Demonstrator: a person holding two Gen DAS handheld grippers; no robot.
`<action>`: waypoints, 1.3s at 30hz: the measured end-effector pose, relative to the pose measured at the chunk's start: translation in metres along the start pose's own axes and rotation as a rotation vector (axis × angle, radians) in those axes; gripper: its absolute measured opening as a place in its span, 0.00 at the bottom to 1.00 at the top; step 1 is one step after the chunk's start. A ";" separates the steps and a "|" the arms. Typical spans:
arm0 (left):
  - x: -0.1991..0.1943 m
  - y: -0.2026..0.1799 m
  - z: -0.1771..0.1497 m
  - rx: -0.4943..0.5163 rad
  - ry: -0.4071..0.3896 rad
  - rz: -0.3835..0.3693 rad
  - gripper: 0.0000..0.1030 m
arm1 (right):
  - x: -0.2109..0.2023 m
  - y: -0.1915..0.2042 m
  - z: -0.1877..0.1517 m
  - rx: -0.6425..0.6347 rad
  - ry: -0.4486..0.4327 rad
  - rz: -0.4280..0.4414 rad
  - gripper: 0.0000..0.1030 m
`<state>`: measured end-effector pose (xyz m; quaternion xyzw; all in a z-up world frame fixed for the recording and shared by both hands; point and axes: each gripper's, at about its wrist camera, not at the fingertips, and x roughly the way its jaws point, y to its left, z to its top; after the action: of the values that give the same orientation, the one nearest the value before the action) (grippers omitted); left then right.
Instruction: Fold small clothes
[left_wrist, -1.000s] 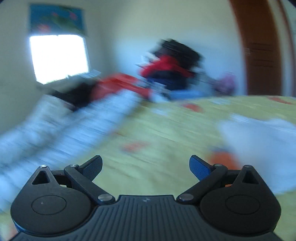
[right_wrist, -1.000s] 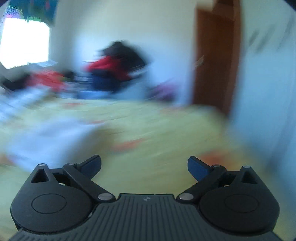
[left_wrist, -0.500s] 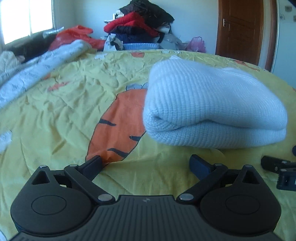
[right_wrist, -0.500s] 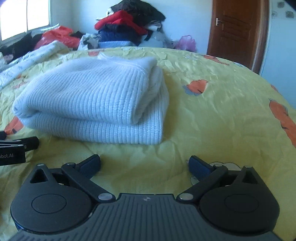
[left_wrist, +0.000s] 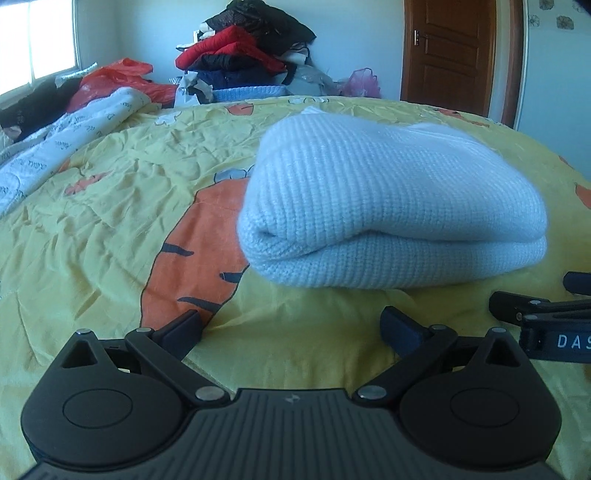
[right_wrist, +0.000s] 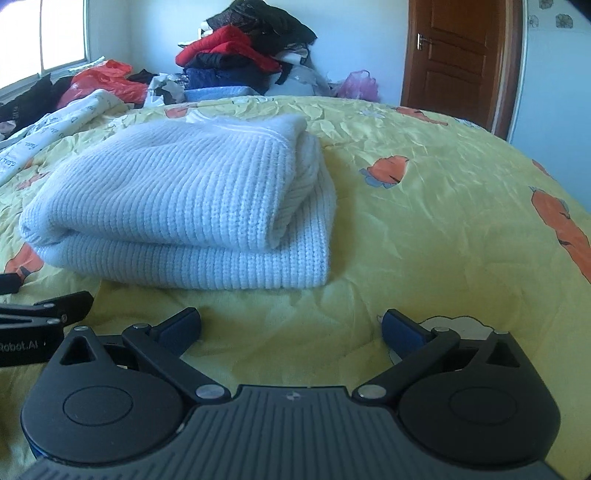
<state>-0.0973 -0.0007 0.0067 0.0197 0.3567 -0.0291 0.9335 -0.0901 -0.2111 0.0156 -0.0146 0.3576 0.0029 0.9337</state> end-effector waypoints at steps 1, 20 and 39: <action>0.000 0.001 0.000 -0.002 0.001 -0.004 1.00 | 0.001 0.000 0.002 0.006 0.010 -0.004 1.00; 0.001 0.001 -0.001 -0.001 -0.002 -0.005 1.00 | 0.003 0.002 -0.003 0.031 -0.030 -0.035 1.00; 0.001 0.001 -0.001 -0.002 -0.002 -0.005 1.00 | 0.003 0.004 -0.003 0.026 -0.031 -0.038 1.00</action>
<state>-0.0975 0.0006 0.0055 0.0180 0.3559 -0.0311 0.9338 -0.0898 -0.2069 0.0116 -0.0092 0.3430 -0.0193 0.9391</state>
